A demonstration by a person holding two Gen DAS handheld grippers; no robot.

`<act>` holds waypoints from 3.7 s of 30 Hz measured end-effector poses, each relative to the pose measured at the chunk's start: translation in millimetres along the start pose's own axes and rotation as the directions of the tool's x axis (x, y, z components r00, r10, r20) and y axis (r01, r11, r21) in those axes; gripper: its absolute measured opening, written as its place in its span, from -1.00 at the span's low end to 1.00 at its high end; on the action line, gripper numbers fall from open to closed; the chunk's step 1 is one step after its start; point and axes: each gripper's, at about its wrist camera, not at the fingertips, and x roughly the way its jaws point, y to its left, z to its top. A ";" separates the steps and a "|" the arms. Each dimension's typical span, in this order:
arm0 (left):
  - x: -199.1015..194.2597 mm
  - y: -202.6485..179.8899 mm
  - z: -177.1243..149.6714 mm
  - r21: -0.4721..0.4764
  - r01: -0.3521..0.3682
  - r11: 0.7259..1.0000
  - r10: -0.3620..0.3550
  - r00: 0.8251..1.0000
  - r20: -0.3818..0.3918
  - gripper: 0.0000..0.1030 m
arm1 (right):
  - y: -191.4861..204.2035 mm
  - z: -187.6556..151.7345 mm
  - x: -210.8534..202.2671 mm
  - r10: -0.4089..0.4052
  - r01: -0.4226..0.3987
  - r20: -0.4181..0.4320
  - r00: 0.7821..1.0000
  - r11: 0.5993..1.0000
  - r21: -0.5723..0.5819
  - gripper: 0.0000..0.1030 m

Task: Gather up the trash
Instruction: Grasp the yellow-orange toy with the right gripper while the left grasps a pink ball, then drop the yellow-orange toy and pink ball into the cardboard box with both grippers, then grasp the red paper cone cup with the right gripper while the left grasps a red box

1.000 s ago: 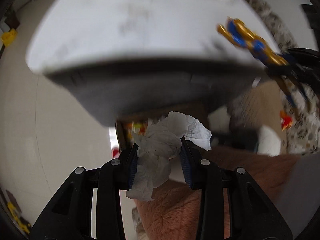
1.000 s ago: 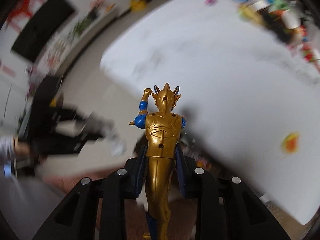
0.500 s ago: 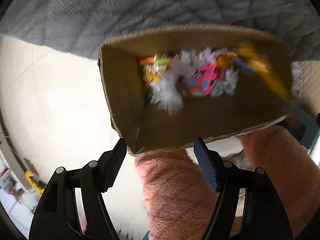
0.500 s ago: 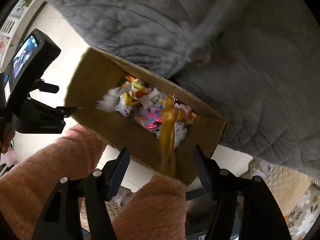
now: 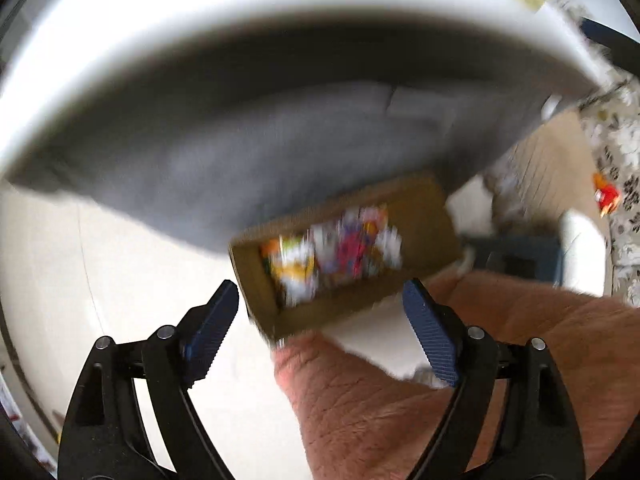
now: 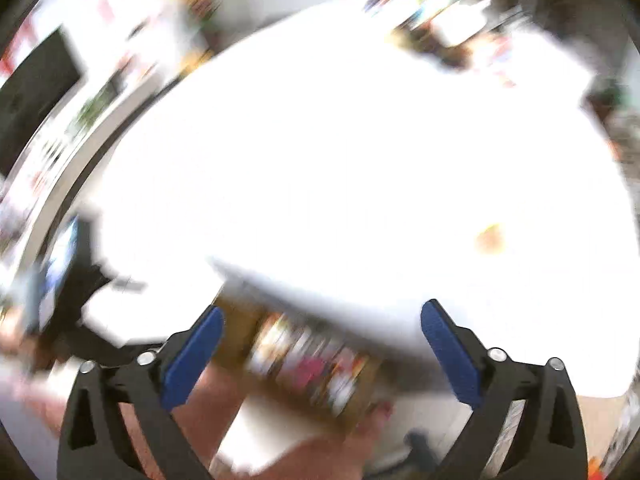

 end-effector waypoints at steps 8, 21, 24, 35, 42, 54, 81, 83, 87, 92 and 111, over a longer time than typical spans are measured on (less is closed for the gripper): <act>-84.2 -28.2 51.2 -0.006 0.057 0.998 -0.054 0.973 0.224 0.60 | -75.9 31.0 39.2 -0.212 0.208 0.005 0.977 0.962 0.175 0.54; -93.4 9.3 128.3 -0.153 0.067 0.986 -0.014 0.946 0.324 0.60 | -109.3 30.9 43.0 -0.037 0.033 0.009 0.999 0.948 0.315 -0.42; -93.3 26.6 158.0 -0.160 0.021 0.987 0.036 0.939 0.342 0.60 | -102.5 32.0 26.0 -0.027 0.010 0.049 0.998 0.947 0.321 -0.42; -52.4 153.3 363.3 -0.388 -0.078 0.918 0.230 0.903 0.363 0.60 | -87.5 37.2 -9.4 0.033 -0.078 0.126 0.991 0.927 0.368 -0.42; -21.3 193.5 431.1 -0.450 -0.124 0.884 0.275 0.918 0.286 0.11 | -79.3 28.8 -16.6 0.068 -0.114 0.126 0.990 0.904 0.412 -0.42; -82.8 159.3 356.4 -0.285 -0.018 0.958 0.137 0.905 0.402 -0.35 | -56.5 64.9 -22.2 0.134 -0.183 0.174 0.976 0.935 0.304 -0.42; 131.9 2.2 0.5 -0.111 -0.039 0.993 0.022 0.989 -0.149 0.29 | 41.7 -109.7 128.0 0.123 -0.109 -0.340 0.932 0.992 0.060 0.43; 170.0 2.5 -2.6 -0.129 -0.063 0.990 0.031 0.970 -0.241 0.29 | 39.4 -123.3 146.9 0.083 -0.066 -0.383 0.920 0.996 0.056 0.34; 198.6 -2.8 -12.0 -0.088 -0.092 0.992 0.056 0.934 -0.354 0.29 | 31.8 -133.8 155.5 0.065 -0.040 -0.409 0.910 0.997 0.070 0.34; 165.4 0.4 -2.4 -0.130 -0.049 0.990 0.007 0.953 -0.302 0.29 | 27.2 -122.5 131.4 0.097 -0.067 -0.396 0.913 0.994 0.088 0.39; -110.8 20.6 47.5 -0.251 0.084 0.964 0.013 0.933 0.360 0.62 | -123.7 216.7 74.3 0.091 -0.211 0.248 0.964 0.831 0.515 0.72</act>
